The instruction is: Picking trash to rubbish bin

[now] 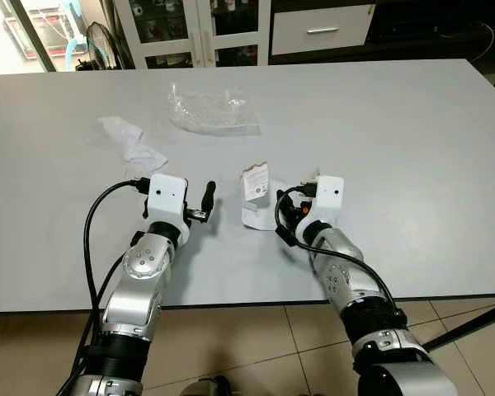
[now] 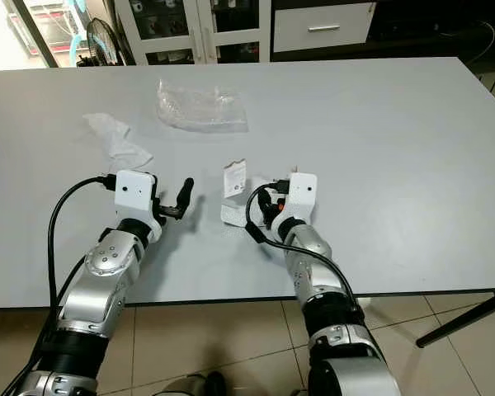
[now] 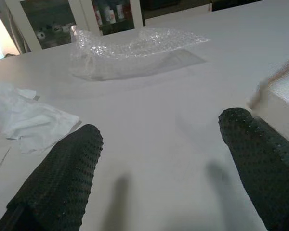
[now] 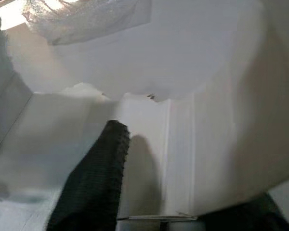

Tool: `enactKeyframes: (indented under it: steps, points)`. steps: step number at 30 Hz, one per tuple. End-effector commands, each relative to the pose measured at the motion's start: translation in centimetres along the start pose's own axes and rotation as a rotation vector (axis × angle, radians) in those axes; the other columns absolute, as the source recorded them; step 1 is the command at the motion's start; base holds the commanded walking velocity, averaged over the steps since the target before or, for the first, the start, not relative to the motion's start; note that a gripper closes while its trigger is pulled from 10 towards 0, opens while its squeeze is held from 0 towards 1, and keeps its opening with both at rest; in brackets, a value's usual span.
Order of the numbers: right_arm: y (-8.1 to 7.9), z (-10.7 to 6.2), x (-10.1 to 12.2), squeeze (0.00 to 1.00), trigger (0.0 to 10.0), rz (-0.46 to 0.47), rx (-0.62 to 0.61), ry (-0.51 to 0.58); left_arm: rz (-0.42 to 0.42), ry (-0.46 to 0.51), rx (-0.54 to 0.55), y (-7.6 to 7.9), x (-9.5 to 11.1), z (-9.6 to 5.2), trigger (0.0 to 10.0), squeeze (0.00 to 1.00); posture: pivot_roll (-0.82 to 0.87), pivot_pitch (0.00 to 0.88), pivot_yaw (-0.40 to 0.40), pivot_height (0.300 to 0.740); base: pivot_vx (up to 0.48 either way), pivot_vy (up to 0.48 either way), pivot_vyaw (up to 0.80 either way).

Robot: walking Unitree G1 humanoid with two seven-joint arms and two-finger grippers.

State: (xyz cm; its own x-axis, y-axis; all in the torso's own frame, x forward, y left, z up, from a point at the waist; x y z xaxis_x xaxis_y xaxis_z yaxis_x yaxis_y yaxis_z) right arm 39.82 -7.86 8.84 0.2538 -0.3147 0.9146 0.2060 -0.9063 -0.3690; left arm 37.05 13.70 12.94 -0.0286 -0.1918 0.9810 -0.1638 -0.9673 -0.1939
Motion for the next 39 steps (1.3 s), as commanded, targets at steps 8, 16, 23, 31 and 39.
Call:
enactKeyframes:
  steps: [8, 16, 23, 31, 39]
  points:
    - [-0.1, 0.2, 0.1, 0.00, 0.0, -0.010, 0.002, 0.010, 0.020, 0.000, 0.019, -0.2, 0.1, -0.3, 10.0, 0.00, 0.08, 0.120, 0.050, 0.740, 0.000, 0.000, 0.00]
    - [0.1, 0.4, 0.6, 0.00, 0.0, -0.008, -0.024, 0.034, 0.035, -0.006, 0.035, -0.8, -0.2, -0.7, 10.0, 0.00, 0.09, 0.115, 0.047, 0.740, 0.000, 0.000, 0.00]
    - [1.1, 0.4, 1.6, 0.00, 0.0, -0.026, -0.090, 0.081, 0.028, 0.002, 0.045, -0.8, 0.1, -0.4, 10.0, 0.00, 0.09, 0.109, 0.042, 0.740, 0.000, 0.000, 0.00]
    - [2.1, -0.2, 4.0, 0.00, 0.0, -0.080, -0.142, 0.186, 0.025, 0.004, 0.042, -0.5, 0.0, -0.5, 10.0, 0.00, 0.09, 0.110, 0.039, 0.740, 0.000, 0.000, 0.00]
    - [1.9, -2.1, 8.8, 0.00, 0.0, -0.243, -0.174, 0.349, 0.007, 0.020, 0.045, -0.3, 0.4, -0.3, 10.0, 0.00, 0.06, 0.105, 0.039, 0.740, 0.000, 0.000, 0.00]
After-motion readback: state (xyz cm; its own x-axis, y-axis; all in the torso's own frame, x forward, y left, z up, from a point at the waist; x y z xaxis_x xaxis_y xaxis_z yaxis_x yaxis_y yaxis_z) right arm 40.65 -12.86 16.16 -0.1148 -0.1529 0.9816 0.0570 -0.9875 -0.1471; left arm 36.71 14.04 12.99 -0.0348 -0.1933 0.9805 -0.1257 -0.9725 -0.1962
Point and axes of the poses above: a point about 5 cm out from each wrist's last joint towards the gripper, its own z axis pointing out of the wrist towards the gripper, its own x axis along the axis of the wrist's last joint, y = z × x, the point moved 5 cm from there along z, pointing out of the wrist towards the gripper, and after that the axes turned 4 degrees about z, right-handed, at the moved point
